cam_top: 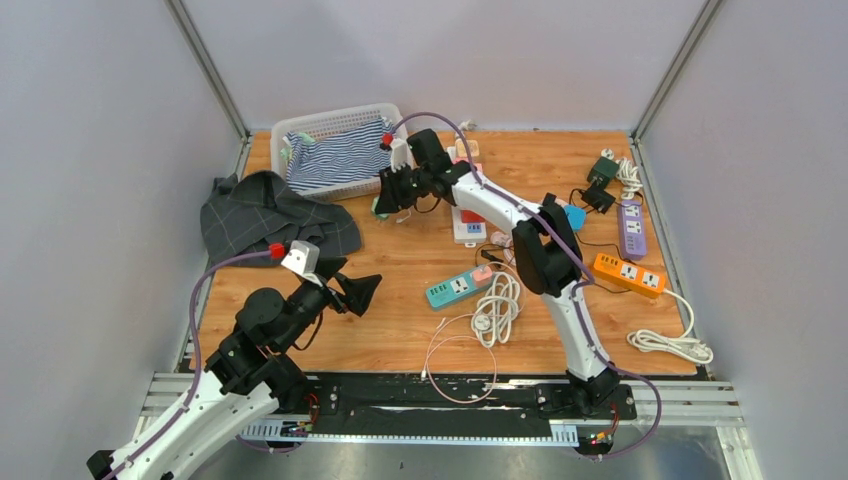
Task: Pull the plug off the socket
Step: Place the plug at the center of the board.
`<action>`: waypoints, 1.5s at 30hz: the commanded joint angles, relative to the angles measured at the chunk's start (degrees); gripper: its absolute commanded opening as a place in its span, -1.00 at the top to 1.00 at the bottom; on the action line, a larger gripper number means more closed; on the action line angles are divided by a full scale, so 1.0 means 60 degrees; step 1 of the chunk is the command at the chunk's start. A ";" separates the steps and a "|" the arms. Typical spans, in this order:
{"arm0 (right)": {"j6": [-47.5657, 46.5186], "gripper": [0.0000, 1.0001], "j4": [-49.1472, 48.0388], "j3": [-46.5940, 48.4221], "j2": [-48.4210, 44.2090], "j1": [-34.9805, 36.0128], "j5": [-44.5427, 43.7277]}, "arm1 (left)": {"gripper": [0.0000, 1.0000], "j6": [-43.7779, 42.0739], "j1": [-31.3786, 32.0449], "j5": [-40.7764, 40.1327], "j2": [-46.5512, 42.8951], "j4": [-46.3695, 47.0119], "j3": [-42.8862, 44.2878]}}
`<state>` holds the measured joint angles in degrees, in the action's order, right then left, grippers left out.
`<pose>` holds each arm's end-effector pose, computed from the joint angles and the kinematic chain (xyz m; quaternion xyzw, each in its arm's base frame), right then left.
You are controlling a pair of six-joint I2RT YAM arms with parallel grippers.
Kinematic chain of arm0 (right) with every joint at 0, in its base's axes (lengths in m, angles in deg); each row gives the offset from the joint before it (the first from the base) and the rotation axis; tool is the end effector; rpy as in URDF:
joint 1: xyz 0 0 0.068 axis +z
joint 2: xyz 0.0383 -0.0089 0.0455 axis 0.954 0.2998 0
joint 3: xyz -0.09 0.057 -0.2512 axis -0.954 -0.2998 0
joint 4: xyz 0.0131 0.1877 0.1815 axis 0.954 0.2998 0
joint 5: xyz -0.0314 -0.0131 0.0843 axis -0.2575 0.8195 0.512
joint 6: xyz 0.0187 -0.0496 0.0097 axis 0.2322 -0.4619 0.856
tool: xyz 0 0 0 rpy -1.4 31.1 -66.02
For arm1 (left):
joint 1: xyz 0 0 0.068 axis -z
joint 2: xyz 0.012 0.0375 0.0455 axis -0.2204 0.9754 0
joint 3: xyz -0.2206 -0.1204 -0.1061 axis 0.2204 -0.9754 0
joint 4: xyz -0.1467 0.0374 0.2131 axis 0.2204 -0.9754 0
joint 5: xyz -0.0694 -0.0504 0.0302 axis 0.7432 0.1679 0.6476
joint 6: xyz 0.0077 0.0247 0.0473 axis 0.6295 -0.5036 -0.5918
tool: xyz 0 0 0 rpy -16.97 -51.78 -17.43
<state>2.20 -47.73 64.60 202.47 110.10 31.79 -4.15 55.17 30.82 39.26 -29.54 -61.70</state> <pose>0.4079 0.3402 0.2447 -0.3614 0.7589 0.4322 0.3266 0.0845 -0.0703 0.2759 0.0911 0.7020 -0.3187 0.6303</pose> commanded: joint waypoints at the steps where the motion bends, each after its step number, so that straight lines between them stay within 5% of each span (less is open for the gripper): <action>1: 0.0698 0.94 -0.0066 0.0630 0.0515 0.0137 -0.0947 | -1.00 -0.0193 -0.0057 -0.0324 -0.0092 -0.0496 0.0081; 18: 0.0662 0.59 0.0383 0.1792 0.1850 0.0163 -0.1955 | -1.00 -0.0245 -0.0058 -0.0408 0.0023 -0.0489 -0.0011; 30: 0.0232 -0.12 0.0814 0.2189 0.2021 0.0162 -0.2181 | -1.00 -0.0237 -0.0057 -0.0270 -0.0068 -0.0482 -0.0047; 37: -0.1092 -0.36 0.1448 0.2246 0.1318 0.0091 -0.2914 | -1.00 -0.0237 -0.0056 -0.0074 -0.0104 -0.0382 -0.0129; 45: -0.3182 -0.39 0.1894 0.0557 -0.0964 -0.0040 -0.2533 | -1.00 0.0198 -0.0056 0.0902 -0.0066 0.0802 -0.0757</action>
<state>-8.49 -38.96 72.64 206.93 110.31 15.05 -4.55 55.17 32.35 39.00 -29.24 -64.00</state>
